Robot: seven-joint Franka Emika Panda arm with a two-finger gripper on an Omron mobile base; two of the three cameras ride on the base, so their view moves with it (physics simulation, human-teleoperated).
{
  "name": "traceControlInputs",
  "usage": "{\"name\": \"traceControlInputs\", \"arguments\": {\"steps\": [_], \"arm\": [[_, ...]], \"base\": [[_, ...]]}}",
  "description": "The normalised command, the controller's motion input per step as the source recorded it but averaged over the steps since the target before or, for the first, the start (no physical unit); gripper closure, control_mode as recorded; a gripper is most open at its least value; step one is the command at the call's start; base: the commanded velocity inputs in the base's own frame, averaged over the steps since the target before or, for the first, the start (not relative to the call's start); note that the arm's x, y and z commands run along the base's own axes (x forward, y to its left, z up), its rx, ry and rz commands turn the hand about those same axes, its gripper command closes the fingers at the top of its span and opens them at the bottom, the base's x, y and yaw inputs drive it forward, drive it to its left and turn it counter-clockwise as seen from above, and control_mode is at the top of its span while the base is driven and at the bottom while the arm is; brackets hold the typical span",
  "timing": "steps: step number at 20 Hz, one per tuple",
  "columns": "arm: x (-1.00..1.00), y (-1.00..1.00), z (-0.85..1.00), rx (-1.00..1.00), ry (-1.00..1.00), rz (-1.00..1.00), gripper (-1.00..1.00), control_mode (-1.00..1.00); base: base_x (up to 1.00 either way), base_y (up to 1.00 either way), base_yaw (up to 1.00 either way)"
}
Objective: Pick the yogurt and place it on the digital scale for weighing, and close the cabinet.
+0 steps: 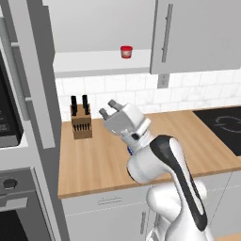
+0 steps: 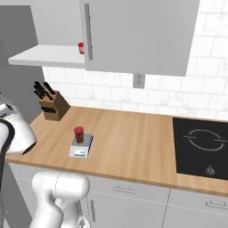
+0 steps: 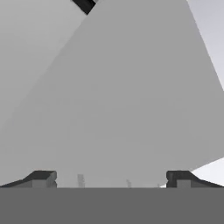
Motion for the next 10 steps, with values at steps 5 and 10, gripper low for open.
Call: {"name": "traceControlInputs", "arguments": {"steps": [5, 10], "arm": [[-1.0, 0.12, 0.1, -0.02, -0.08, -0.1, -1.0, -1.0], [-1.0, 0.18, 0.02, -0.15, -0.26, -0.45, -1.0, -1.0]], "base": [[0.0, 0.0, 0.0], [0.0, 0.0, 0.0]]}}
